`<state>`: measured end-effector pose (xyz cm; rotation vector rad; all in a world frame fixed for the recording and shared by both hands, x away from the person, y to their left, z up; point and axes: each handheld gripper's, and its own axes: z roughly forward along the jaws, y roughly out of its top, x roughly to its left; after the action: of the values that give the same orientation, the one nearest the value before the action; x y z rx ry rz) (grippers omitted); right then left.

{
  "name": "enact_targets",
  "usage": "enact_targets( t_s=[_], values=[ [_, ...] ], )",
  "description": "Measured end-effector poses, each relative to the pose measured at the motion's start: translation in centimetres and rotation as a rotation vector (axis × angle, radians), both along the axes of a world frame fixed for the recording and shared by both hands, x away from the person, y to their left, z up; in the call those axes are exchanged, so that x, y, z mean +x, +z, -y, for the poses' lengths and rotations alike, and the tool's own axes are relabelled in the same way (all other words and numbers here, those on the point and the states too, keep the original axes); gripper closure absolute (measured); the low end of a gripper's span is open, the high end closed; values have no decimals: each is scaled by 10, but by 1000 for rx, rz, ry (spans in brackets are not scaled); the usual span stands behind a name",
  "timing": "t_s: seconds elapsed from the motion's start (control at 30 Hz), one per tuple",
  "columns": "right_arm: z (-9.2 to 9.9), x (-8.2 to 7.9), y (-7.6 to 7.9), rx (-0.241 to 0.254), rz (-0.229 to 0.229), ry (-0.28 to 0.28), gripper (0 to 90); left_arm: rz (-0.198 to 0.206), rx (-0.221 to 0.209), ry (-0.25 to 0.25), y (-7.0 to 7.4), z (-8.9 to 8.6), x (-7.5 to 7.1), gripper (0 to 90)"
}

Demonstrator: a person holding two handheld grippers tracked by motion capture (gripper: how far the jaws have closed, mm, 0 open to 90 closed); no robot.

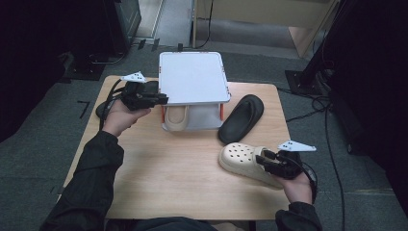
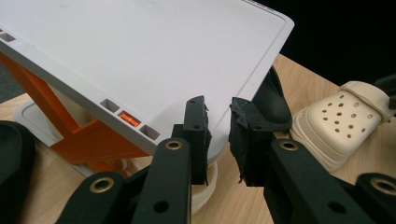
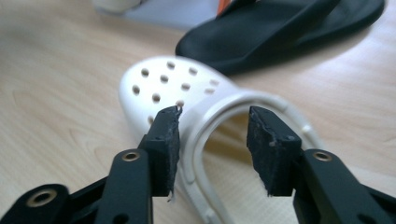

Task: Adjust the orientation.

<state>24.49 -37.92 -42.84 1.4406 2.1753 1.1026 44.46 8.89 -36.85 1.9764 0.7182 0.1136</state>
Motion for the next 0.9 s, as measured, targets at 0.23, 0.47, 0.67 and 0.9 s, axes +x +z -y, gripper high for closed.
enact_targets(
  t_s=[0.23, 0.47, 0.67, 0.9],
  values=[
    [-9, 7, -13, -6, -64, 48, 630, 0, -3, -1, 0, 0, 0, 769],
    [-12, 12, -12, 75, -128, 18, 734, 0, -2, -3, 0, 0, 1, 770],
    [-17, 13, -7, 74, -111, 28, 747, 0, -2, -3, 0, 0, 1, 771],
    [-24, 17, 1, 85, -93, 29, 750, 0, -3, -2, 0, 0, 1, 770]
  ],
)
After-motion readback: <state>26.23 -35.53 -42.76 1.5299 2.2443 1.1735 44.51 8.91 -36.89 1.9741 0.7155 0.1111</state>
